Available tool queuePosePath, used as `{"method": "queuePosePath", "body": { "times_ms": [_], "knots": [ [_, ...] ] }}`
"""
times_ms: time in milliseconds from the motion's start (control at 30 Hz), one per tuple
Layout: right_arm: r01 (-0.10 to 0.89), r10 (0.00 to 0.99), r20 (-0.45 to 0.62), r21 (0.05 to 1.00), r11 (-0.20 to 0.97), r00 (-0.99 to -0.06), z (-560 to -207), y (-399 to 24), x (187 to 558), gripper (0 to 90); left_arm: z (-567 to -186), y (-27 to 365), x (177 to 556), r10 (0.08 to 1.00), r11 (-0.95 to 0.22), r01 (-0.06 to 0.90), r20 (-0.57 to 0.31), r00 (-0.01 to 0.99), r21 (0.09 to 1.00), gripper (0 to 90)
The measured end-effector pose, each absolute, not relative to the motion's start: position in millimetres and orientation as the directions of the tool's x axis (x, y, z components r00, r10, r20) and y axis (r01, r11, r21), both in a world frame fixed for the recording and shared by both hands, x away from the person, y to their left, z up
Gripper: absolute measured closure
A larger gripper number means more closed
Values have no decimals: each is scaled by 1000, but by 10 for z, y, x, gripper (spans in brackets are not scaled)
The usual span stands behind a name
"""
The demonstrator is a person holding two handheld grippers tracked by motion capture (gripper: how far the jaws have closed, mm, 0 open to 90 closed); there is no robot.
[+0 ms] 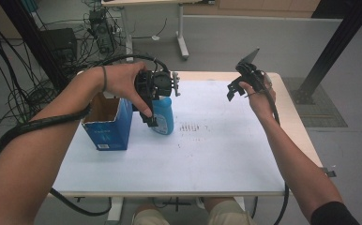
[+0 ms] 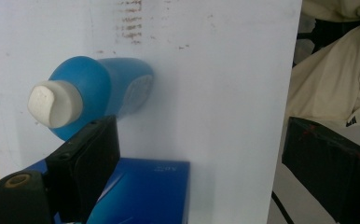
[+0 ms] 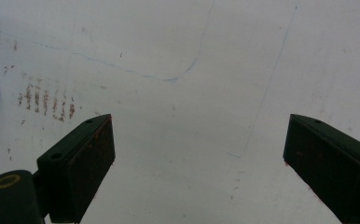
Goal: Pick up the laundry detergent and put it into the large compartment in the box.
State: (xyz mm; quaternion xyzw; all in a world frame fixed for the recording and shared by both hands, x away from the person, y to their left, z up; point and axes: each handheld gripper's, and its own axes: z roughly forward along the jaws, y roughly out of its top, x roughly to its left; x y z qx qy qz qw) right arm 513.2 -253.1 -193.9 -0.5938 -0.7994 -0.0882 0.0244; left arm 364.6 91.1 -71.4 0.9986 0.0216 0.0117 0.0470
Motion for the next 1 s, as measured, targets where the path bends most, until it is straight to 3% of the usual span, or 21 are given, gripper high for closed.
{"method": "queuePosePath", "body": {
  "times_ms": [1000],
  "knots": [
    [958, 950, 135, 97, 270, -281, -1902, -2557, 5091, 87, -658, 831, 3981, 16, -997, 10, 87, 996, 70, 113]
  ]
}}
